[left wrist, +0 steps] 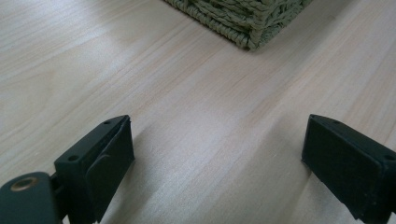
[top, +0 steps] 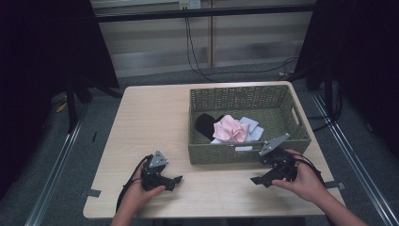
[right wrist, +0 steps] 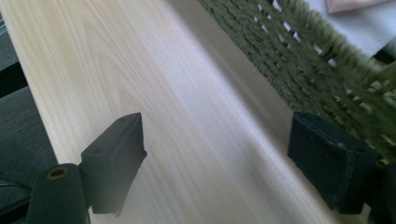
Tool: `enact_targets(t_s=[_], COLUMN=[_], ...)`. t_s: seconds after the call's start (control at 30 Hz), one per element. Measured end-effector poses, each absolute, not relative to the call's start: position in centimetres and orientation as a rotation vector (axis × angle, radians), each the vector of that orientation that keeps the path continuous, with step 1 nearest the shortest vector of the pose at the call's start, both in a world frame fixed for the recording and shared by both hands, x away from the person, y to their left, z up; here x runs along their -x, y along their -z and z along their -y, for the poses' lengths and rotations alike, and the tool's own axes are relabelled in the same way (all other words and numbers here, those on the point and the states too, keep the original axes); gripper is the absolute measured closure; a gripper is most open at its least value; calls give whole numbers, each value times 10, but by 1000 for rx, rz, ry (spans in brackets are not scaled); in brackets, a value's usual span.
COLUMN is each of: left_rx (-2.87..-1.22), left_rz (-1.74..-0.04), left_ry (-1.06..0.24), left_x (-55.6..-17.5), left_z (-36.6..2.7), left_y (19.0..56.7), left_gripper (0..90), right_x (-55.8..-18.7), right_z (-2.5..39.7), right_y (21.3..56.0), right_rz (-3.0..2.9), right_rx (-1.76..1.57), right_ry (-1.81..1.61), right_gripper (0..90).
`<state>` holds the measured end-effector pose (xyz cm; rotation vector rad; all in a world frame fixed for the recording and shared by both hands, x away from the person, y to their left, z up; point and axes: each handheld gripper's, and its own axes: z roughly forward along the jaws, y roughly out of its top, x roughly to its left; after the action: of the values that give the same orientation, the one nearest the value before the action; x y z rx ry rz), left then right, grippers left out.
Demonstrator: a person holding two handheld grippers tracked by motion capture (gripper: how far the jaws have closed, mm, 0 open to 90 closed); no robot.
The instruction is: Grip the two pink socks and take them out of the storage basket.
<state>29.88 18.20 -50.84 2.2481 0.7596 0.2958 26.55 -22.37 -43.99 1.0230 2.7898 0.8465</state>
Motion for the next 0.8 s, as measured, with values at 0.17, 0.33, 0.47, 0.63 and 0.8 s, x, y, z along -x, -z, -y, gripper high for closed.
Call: enact_targets(t_s=[0.17, 0.33, 0.47, 0.63, 0.8], left_rx=[-2248, -2248, -2248, -2248, -2249], left_rz=[-759, -759, -759, -759, -759], left_ry=[-296, -296, -296, -296, -296], left_x=[-299, -299, -299, -299, -299], left_z=[-182, -182, -182, -182, -182], left_y=[508, 508, 508, 508, 508], left_gripper=[85, 85, 85, 85, 85], right_x=[-268, -272, -275, -280, -286], right_z=[222, 223, 223, 223, 223], right_y=[428, 414, 401, 383, 370], right_rz=[-2819, -2840, -2855, -2873, -2883], right_rx=[-1011, -1010, -1015, -1035, -1042], right_ry=[-814, -801, -784, -765, -756], right_gripper=[185, 186, 207, 214, 222])
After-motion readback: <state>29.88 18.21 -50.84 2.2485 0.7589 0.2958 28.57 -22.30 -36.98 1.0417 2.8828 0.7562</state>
